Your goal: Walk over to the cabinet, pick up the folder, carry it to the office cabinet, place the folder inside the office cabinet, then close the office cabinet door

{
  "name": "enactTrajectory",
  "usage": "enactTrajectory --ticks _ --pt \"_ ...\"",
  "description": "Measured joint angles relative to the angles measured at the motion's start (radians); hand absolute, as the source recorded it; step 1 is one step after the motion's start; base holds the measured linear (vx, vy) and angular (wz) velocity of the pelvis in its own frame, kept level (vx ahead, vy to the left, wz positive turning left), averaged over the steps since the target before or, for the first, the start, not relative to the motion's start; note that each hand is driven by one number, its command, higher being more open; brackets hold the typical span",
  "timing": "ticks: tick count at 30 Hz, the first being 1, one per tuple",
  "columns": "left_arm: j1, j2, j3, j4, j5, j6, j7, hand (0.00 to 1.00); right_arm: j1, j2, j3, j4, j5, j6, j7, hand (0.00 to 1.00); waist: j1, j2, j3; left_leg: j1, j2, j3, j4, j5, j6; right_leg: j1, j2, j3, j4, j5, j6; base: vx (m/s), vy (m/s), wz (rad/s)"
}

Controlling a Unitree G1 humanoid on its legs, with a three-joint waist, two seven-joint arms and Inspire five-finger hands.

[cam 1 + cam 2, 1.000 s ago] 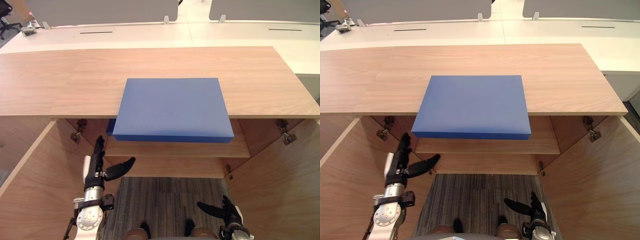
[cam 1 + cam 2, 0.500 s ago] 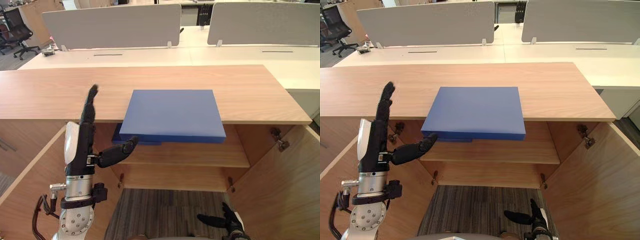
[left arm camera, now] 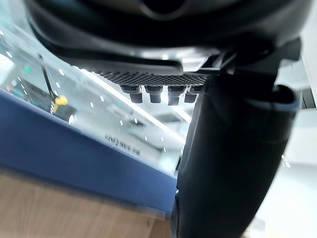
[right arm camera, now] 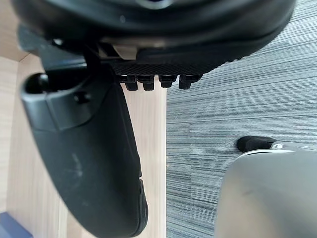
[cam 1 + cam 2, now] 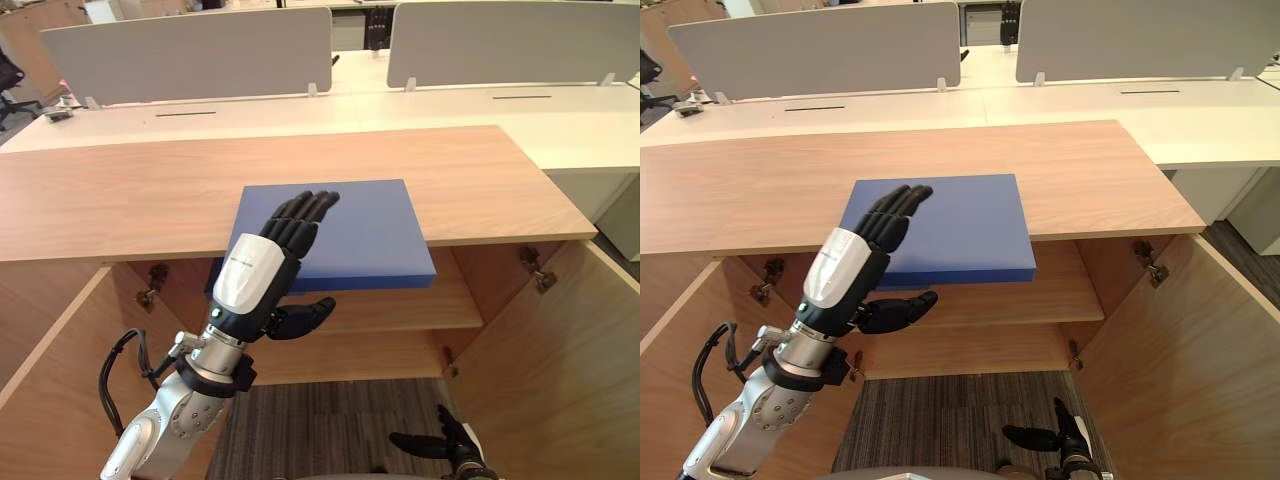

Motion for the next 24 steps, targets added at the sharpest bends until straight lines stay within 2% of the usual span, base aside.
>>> enactTrajectory --ticks 2,3,8,10,18,22,24 --pt "-0.01 0.004 0.0 0.041 0.048 0.024 0.0 1.0 0.003 0.0 0.001 0.0 0.0 0.0 0.001 1.0 -0.003 0.0 -0.001 0.007 -0.002 0.005 -0.009 0.001 0.001 0.0 0.0 0.007 -0.004 0.001 0.001 0.03 0.01 -0.09" --pt "-0.02 0.004 0.0 0.068 0.077 0.042 0.0 0.0 0.003 0.0 0.001 0.0 0.0 0.0 0.002 1.0 -0.003 -0.001 -0.001 0.009 -0.003 0.006 -0.013 0.001 0.001 0.0 0.0 0.008 -0.005 0.001 0.001 0.03 0.012 -0.08" --pt "-0.047 -0.001 0.004 0.081 0.18 0.085 0.023 0.0 0.002 0.0 0.001 -0.001 0.001 0.0 0.015 1.0 -0.002 -0.007 -0.024 0.017 -0.013 0.007 -0.039 0.005 0.008 0.002 -0.005 0.007 -0.026 0.005 0.004 0.0 0.0 0.0" --pt "-0.069 -0.027 0.021 0.096 0.207 0.099 0.048 0.0 0.0 0.0 0.0 -0.002 0.001 0.0 0.018 1.0 -0.002 -0.007 -0.027 0.026 -0.019 0.006 -0.047 0.006 0.009 0.012 -0.01 0.005 -0.033 0.006 0.006 0.0 0.0 0.0" --pt "-0.1 -0.108 0.081 0.066 0.179 0.119 0.104 0.0 0.003 0.009 -0.003 -0.036 0.013 0.0 0.021 1.0 -0.003 -0.009 -0.029 0.031 -0.037 0.004 -0.074 0.015 0.021 0.015 -0.025 0.003 -0.05 0.012 0.014 0.0 0.002 0.01" --pt "-0.066 -0.129 0.076 -0.017 0.143 0.107 0.067 0.0 0.028 0.036 0.001 -0.184 0.022 0.002 0.018 1.0 -0.002 -0.014 -0.025 0.025 -0.039 0.005 -0.077 0.015 0.021 0.01 -0.026 0.006 -0.05 0.012 0.014 0.0 -0.003 -0.01" --pt "-0.024 -0.167 0.067 -0.082 0.065 0.083 0.053 0.0 0.054 0.051 0.016 -0.356 0.043 0.0 0.018 1.0 -0.002 -0.02 -0.022 0.025 -0.038 0.007 -0.077 0.013 0.021 0.008 -0.025 0.012 -0.05 0.012 0.014 -0.01 -0.015 -0.07"
